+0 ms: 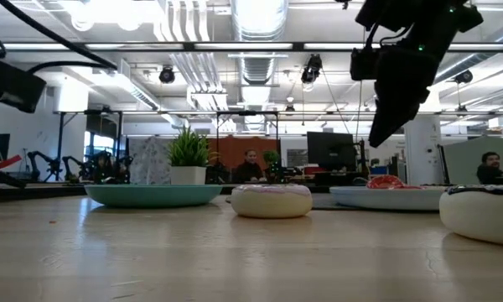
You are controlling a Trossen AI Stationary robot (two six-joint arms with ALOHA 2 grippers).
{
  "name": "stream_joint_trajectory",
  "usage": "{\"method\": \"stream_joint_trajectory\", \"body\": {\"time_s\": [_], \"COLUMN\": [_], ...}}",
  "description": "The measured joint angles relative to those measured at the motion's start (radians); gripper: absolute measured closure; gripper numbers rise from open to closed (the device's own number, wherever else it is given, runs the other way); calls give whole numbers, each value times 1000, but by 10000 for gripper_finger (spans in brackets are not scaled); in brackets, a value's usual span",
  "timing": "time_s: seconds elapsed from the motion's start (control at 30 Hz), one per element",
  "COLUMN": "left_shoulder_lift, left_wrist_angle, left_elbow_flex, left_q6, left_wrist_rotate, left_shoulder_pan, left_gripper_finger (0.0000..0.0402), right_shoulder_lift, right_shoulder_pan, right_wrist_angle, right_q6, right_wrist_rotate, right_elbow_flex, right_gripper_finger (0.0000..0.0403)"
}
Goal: Pick & Place donuts
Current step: Put the large pink donut on the green plate
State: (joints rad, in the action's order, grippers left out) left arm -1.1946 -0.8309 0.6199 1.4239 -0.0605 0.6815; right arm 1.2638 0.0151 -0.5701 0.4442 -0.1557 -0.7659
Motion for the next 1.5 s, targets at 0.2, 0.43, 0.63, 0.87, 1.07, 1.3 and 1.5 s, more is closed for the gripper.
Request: {"method": "stream_joint_trajectory", "body": {"time_s": [0.2, 0.43, 0.63, 0.87, 1.07, 1.3, 1.5], "left_shoulder_lift": [0, 1, 2, 6, -33, -117, -166], "left_wrist_angle": [113, 184, 200, 156, 143, 271, 269], "left_elbow_flex": [-40, -111, -70, 67, 114, 112, 112], "left_q6": [-21, 45, 24, -182, -494, -693, -692], "left_wrist_rotate": [-2, -27, -67, -226, -270, -117, -75], "left_shoulder_pan": [0, -4, -38, -226, -548, -752, -750], "left_gripper_finger": [230, 261, 379, 397, 399, 368, 294], "right_shoulder_lift": [3, 3, 3, 2, 2, 2, 2], "right_shoulder_pan": [0, 0, 0, 0, 0, 6, 20], "right_wrist_angle": [-1, -1, -1, -1, 1, 2, 8], "right_q6": [1, 20, 32, 34, 38, 62, 73], "right_wrist_rotate": [3, 4, 7, 7, 6, 6, 2], "right_elbow_flex": [-17, -31, -44, -49, -48, -48, -48], "right_gripper_finger": [245, 245, 245, 245, 245, 245, 245]}}
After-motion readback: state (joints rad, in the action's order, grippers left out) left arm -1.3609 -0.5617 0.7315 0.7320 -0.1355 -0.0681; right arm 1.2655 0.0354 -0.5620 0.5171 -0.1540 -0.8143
